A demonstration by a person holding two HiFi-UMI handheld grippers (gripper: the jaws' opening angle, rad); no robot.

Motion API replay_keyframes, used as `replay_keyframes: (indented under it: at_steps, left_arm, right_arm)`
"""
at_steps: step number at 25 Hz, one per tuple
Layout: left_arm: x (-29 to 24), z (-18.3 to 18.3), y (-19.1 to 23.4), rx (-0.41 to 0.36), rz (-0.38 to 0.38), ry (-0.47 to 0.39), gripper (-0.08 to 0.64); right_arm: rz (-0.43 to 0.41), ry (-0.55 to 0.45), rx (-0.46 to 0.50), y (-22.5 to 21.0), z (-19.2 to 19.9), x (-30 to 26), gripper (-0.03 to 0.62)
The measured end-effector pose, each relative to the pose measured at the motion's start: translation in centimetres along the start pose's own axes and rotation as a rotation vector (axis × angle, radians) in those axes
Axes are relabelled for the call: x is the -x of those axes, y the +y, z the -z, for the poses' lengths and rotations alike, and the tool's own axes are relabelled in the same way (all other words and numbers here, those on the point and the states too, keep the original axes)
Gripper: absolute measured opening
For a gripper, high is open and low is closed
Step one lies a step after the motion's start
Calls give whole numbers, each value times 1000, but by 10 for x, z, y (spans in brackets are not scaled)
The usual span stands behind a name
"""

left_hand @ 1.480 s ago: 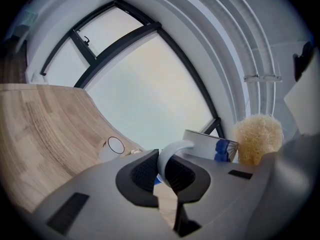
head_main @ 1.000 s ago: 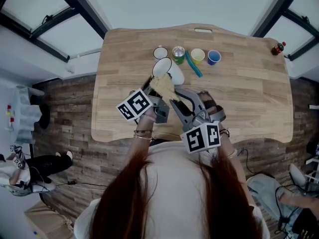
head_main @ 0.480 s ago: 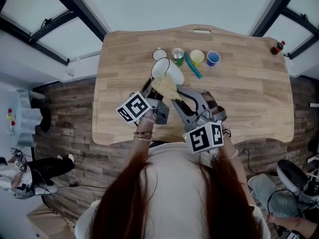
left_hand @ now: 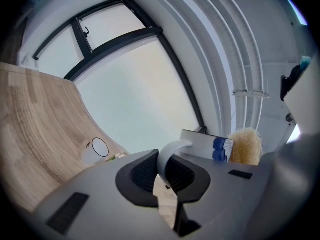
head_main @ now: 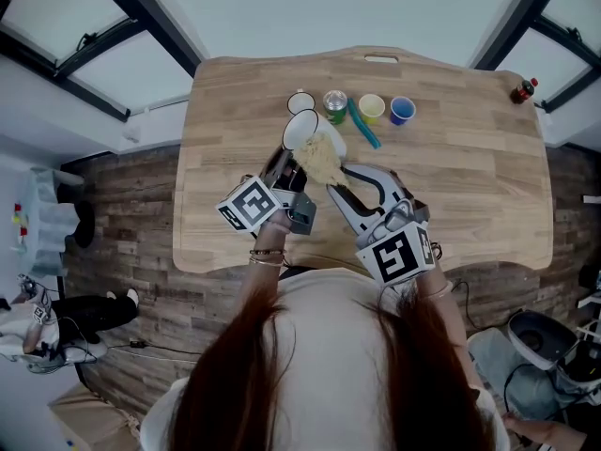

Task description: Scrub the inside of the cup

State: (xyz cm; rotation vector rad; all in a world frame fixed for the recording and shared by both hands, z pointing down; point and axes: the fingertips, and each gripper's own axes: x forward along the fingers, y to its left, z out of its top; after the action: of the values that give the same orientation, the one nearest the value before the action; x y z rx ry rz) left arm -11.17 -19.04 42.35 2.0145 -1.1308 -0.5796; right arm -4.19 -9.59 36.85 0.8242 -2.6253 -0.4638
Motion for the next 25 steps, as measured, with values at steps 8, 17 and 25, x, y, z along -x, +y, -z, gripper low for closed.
replay_keyframes:
  at_steps: [8,17,25]
  left_arm:
    - [-2,6,-6,16,56,22,29]
    - [1,10,-18,-29,112,44,29]
    - [1,10,-24,-58,153,69,29]
  right_arm:
    - [-22,-38,-70,-8,-4,5,112]
    - [-54,-71,-141,-12,-5,14,112]
    - [-86,-78,-193,-15,-4,17,110]
